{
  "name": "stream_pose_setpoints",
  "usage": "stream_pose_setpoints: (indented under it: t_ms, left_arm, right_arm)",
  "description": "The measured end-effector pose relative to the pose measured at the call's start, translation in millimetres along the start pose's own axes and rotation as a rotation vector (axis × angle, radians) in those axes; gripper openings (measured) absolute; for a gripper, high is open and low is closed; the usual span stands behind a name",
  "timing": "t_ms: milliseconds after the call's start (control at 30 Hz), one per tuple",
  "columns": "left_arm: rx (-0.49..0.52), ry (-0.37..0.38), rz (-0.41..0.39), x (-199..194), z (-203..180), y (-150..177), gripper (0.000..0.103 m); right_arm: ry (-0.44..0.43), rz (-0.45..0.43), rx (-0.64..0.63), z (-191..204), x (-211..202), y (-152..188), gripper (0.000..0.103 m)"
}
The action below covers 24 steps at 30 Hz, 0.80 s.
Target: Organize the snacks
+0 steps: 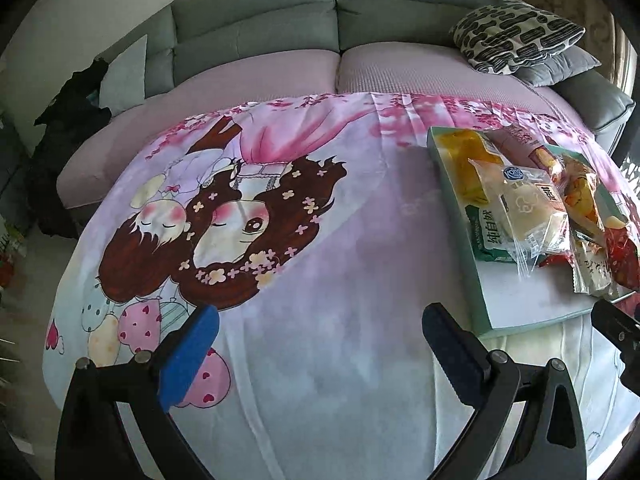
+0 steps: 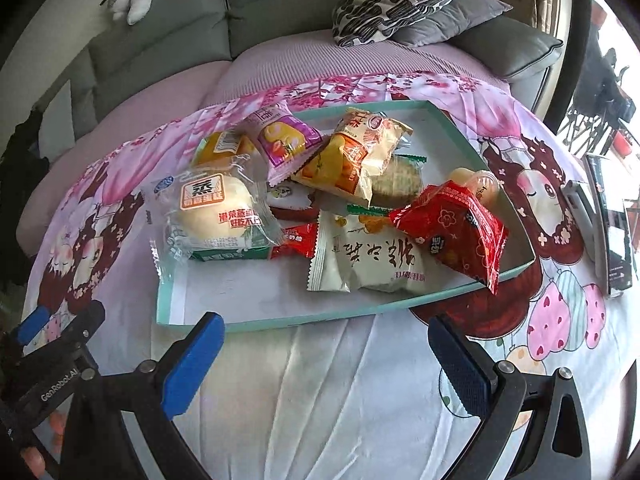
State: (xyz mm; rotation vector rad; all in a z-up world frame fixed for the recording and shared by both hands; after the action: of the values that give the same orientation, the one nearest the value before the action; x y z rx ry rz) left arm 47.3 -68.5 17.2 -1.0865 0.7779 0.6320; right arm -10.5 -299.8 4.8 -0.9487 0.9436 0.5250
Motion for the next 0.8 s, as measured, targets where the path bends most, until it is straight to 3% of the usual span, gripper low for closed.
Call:
stream_pose_setpoints:
  t_ms: [800]
  left_arm:
    - [-0.029, 0.011, -0.005, -2.0, 3.3, -0.7, 0.101]
  right_arm:
    - [0.005, 0.005, -0.011, 3.3, -0.2, 1.3, 0.103]
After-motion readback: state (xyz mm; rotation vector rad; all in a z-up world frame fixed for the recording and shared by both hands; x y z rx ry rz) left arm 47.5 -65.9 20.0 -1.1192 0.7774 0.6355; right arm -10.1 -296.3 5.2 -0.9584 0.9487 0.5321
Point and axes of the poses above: each gripper's, at about its wrist camera, not at the fingertips, and x roughly the way its jaws point, z to its left, y to its underside, the point moved 7 cm from there along x, roughly the way its jaws point, and after that the axes turned 14 degrees about x, right-handed, at the moved point
